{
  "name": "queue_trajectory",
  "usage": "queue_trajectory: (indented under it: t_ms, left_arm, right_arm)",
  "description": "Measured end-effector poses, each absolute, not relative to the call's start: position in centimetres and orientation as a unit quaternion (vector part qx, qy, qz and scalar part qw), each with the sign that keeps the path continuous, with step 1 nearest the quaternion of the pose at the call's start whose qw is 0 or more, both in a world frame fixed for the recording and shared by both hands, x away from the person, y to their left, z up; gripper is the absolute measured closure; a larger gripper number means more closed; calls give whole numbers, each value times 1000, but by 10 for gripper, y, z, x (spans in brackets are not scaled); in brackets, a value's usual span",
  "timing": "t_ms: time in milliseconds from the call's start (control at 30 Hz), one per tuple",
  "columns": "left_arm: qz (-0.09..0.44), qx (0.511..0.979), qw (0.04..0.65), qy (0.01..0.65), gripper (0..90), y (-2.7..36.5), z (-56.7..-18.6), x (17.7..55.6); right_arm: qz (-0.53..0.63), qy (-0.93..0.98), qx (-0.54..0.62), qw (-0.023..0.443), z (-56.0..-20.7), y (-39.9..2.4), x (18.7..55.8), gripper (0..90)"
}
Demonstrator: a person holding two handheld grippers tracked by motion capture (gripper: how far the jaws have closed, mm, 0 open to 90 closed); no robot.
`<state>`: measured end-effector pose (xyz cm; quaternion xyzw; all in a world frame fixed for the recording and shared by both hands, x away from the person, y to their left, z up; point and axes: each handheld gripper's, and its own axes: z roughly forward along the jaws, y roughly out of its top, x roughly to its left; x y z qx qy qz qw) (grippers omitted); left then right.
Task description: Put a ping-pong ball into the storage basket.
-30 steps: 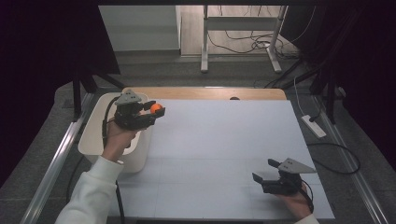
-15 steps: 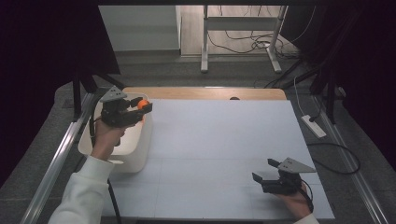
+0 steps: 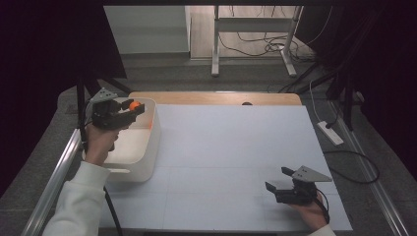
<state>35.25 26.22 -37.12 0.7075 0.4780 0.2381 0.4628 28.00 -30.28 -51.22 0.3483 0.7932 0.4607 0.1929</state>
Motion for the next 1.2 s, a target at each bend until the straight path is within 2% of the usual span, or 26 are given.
queue_trajectory:
  t_ms: [500,967,1200]
  left_arm:
    - [224,707,435,511,504,272,-388,372]
    - [191,730,371,541,502,270,-409,390]
    - [188,728,373,544,501,270,-411,390]
  right_arm:
    - [461,794,348,192,-512,-302,280,135]
    - [459,794,348,192,-513,-302,280,135]
    - [460,794,347,192,-513,-302,280,135]
